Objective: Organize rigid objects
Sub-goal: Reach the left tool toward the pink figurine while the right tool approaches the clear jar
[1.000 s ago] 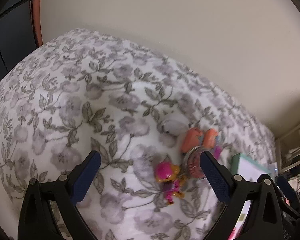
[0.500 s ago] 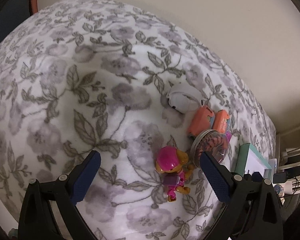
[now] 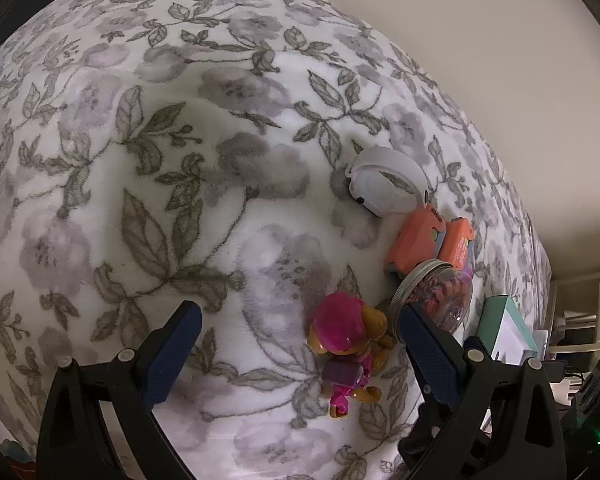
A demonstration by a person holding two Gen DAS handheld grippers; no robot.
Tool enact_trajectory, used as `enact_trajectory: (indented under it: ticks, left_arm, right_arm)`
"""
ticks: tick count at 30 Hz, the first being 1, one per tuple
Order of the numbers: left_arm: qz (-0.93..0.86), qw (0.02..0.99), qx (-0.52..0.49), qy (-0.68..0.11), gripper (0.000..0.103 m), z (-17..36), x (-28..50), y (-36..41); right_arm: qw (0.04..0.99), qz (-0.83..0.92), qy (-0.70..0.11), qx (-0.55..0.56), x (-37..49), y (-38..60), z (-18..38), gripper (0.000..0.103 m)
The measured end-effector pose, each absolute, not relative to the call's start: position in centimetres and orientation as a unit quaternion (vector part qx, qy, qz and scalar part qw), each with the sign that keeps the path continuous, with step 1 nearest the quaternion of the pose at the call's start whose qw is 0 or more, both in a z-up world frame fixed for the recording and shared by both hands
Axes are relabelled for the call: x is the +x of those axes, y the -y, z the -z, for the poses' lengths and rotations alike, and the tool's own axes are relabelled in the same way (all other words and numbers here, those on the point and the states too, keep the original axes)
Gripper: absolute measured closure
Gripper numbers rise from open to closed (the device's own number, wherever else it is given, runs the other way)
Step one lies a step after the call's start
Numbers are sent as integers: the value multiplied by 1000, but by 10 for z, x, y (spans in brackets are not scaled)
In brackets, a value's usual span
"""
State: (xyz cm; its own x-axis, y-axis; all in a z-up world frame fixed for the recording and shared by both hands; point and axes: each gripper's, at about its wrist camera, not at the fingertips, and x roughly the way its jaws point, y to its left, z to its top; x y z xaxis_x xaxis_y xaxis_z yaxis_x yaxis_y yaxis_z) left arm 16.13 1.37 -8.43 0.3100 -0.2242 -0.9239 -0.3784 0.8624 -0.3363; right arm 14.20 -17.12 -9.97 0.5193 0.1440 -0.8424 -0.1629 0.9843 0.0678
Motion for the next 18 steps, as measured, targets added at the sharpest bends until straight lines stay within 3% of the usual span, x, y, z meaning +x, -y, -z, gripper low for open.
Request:
enact_trajectory:
  ticks: [14,16,18]
  left_arm:
    - [-43,760,-248,-599,6,93,167,-4]
    - [-42,759,-245,-601,20,95,169,-2]
    - [-36,757,-250,-603,20,97,171,-1]
  right_arm:
    - [869,-98,-484,-34,151,157,116,20]
    - [870,-94,-483,-41,151,155,119,22]
    - [872,-89,-479,-52,151,154,119,26]
